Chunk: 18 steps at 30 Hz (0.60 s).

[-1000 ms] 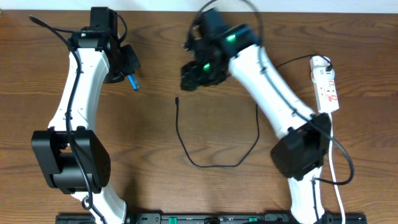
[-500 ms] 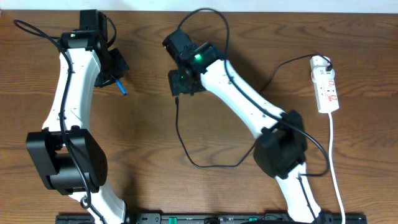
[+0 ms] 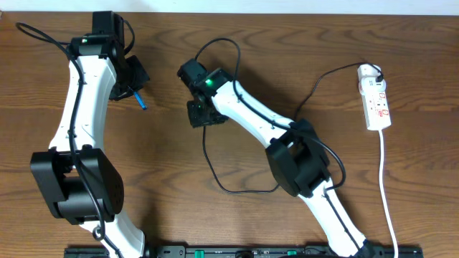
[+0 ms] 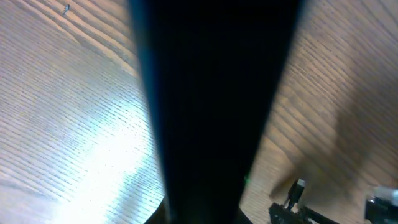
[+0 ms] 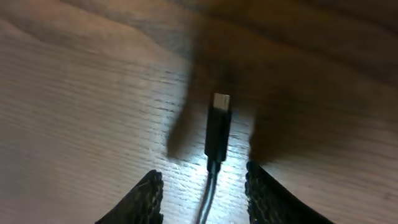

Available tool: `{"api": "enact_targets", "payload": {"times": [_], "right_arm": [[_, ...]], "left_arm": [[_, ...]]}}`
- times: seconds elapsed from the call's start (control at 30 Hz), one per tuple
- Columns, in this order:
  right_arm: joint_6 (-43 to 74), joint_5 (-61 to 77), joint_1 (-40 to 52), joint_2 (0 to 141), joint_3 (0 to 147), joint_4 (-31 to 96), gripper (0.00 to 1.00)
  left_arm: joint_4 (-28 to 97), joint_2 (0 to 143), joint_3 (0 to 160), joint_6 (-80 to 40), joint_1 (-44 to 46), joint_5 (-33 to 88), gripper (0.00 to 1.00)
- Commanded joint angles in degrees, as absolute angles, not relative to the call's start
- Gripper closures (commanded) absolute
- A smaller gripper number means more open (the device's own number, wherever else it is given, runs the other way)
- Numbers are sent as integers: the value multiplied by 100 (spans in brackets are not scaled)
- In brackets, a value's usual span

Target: Plug charger to phone and switch on socket

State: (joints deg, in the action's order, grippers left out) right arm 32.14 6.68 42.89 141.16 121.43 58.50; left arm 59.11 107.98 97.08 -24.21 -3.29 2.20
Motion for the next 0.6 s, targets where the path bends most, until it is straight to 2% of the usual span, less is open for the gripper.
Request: {"api": "enact_targets", "payload": {"times": [0.0,0.07,0.33,0.57], "right_arm": [[3369,440,4307,14147,12160,5861,63],[3382,421,4296,14151,12160,5907,65],[3385,429,4268,14156,12160,5937,83],[3385,482,4268,14156,12160,5935,84]], "left_arm": [[5933,10718,9771,-2469,-336,97,93],[5933,10718,9771,-2469,-336,97,93],[5933,10718,9771,-2469,-336,97,93],[5933,10718,9771,-2469,-336,97,93]]}}
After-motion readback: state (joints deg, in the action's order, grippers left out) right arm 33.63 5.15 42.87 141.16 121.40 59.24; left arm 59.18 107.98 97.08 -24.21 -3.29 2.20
